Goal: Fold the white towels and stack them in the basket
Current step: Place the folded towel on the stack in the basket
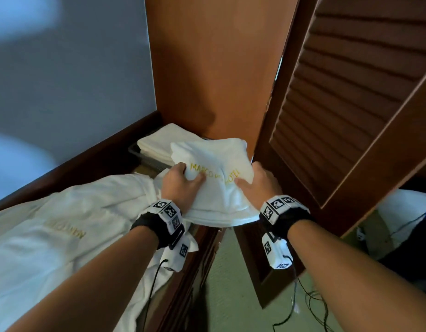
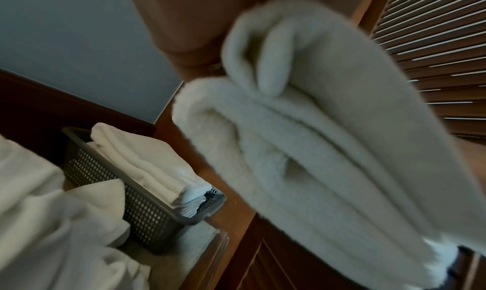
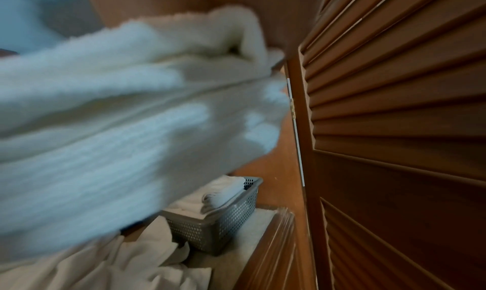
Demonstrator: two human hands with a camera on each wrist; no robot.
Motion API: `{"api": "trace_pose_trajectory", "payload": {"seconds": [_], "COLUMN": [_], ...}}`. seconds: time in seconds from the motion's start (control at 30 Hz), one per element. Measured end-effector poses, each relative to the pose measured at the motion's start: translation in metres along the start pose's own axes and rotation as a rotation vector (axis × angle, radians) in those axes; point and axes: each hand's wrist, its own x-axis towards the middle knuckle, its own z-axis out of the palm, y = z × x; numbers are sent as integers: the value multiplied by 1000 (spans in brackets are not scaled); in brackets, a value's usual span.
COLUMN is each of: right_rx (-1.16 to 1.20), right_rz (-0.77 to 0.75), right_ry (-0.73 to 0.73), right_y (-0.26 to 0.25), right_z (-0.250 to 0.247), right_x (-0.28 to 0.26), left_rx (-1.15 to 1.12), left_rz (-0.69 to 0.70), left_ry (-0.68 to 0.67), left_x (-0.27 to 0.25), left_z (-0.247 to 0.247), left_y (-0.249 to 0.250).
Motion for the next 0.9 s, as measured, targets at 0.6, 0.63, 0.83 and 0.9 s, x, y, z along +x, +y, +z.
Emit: {"api": "trace_pose_trajectory", "payload": {"seconds": [0.6, 0.63, 0.83, 0.9], "right_rx": [-97, -91, -10, 62], "right_rz": [-315, -331, -445, -490], "right_ry": [-178, -191, -224, -212], "right_y": [-18, -18, -32, -41], "right_z": [90, 98, 135, 149], "right_x": [310, 332, 441, 467], "left_rx": [-22, -25, -85, -116], "left_rz": [-249, -264, -275, -293], "left_ry": [-25, -13, 169, 230], "left_x": [193, 206, 275, 292], "left_z": [74, 81, 114, 120], "left_y": [-75, -77, -92, -101]}}
